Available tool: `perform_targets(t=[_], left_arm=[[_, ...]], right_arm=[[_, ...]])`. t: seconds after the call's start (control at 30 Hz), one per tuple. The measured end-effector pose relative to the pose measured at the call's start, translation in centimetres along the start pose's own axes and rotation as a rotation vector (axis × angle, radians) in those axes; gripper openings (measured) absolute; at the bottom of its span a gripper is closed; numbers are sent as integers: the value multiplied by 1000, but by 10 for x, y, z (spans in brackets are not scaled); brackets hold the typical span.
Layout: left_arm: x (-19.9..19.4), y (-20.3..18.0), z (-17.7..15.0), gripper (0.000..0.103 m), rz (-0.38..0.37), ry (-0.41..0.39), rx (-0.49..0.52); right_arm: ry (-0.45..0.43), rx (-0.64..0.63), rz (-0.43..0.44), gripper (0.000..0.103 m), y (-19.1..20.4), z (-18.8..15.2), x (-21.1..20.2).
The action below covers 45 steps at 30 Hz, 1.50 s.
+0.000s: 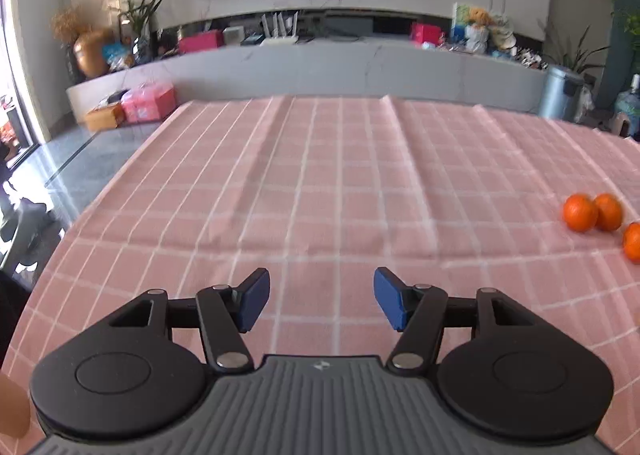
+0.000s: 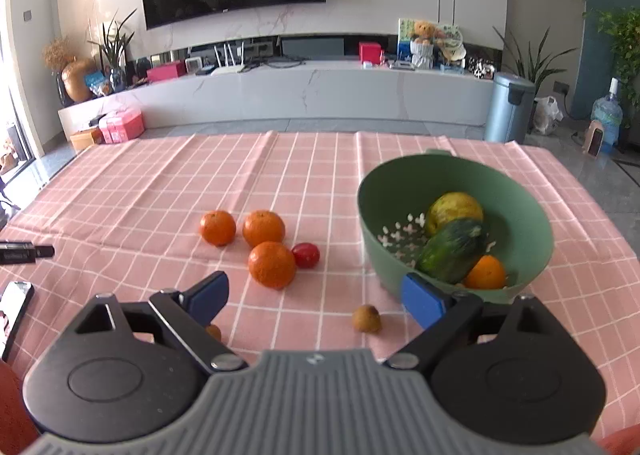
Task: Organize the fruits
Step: 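Withdraw the left tool from the colander while the right tool holds the kiwi, then grasp an orange with the left tool while the right tool holds the kiwi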
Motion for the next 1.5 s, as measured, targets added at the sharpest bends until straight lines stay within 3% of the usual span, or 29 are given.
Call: perform_targets(t=[0.1, 0.17, 0.3, 0.37, 0.53, 0.87, 1.03, 1.3, 1.5], left_arm=[[-4, -18, 16, 71, -30, -11, 53], [-5, -30, 25, 72, -49, -17, 86], [-2, -53, 34, 72, -86, 8, 144], [-2, -65, 35, 72, -107, 20, 170], [-3, -94, 36, 72, -174, 50, 225], [2, -149, 35, 72, -262, 66, 349], [8, -175, 34, 72, -293, 80, 421], [33, -226, 37, 73, -347, 78, 503], [57, -243, 41, 73, -361, 102, 484]], right_arm=[[40, -18, 58, 87, 12, -7, 15], [73, -38, 112, 68, 25, -13, 26], [121, -96, 178, 60, 50, -26, 45], [149, -108, 200, 51, 58, -32, 53], [200, -89, 231, 42, 62, -41, 69], [218, -82, 282, 23, 67, -44, 80], [202, -78, 276, 23, 63, -41, 76], [156, -43, 188, 23, 29, -27, 61], [147, -23, 159, 23, 12, -27, 55]])
Point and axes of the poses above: each gripper's, at about its wrist camera, not at the fingertips, and x roughly the way its jaws point, y to its left, z to its top, the point moved 7 cm from there along x, roughly the way its jaws point, and after that the axes turned 2 degrees about z, right-handed, at the moved point
